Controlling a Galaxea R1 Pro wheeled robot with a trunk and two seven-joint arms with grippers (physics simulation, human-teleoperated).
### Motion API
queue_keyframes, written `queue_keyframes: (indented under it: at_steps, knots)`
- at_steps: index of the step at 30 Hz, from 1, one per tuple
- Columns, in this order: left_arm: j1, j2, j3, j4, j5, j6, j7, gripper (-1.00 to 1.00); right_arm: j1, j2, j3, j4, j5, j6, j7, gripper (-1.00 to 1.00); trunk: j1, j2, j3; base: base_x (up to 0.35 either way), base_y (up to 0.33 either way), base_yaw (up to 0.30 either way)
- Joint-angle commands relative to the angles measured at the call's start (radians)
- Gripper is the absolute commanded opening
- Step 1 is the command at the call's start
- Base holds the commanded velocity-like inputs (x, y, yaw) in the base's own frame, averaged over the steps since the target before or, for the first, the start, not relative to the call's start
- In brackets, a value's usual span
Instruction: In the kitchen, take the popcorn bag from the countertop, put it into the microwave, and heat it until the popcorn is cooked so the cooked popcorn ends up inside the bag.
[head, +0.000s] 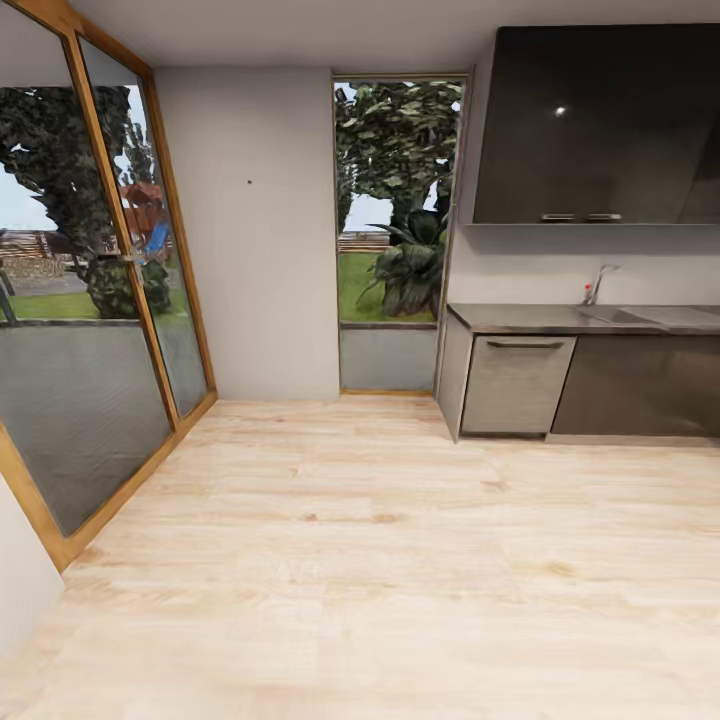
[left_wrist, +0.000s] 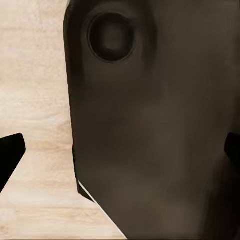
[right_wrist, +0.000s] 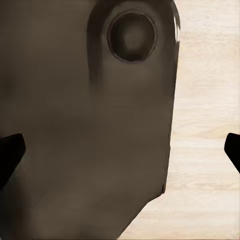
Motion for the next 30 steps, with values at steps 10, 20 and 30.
queue_keyframes:
  at_steps: [10, 20, 30]
  knots:
    - [-0.002, -0.041, 0.012, -0.057, 0.024, -0.018, -0.002, 1.00, -0.003, 0.002, -0.002, -0.002, 0.001, 0.003, 0.002, 1.00, 0.000, 0.000, 0.000, 0.000, 0.000, 0.000]
    - [-0.002, -0.041, 0.012, -0.069, 0.034, -0.018, -0.002, 1.00, -0.003, 0.002, -0.006, -0.001, -0.007, 0.003, -0.001, 1.00, 0.000, 0.000, 0.000, 0.000, 0.000, -0.124]
    - [-0.002, -0.042, 0.012, -0.069, 0.035, -0.018, -0.002, 1.00, -0.003, 0.002, -0.006, -0.001, -0.006, 0.003, -0.004, 1.00, 0.000, 0.000, 0.000, 0.000, 0.000, -0.251]
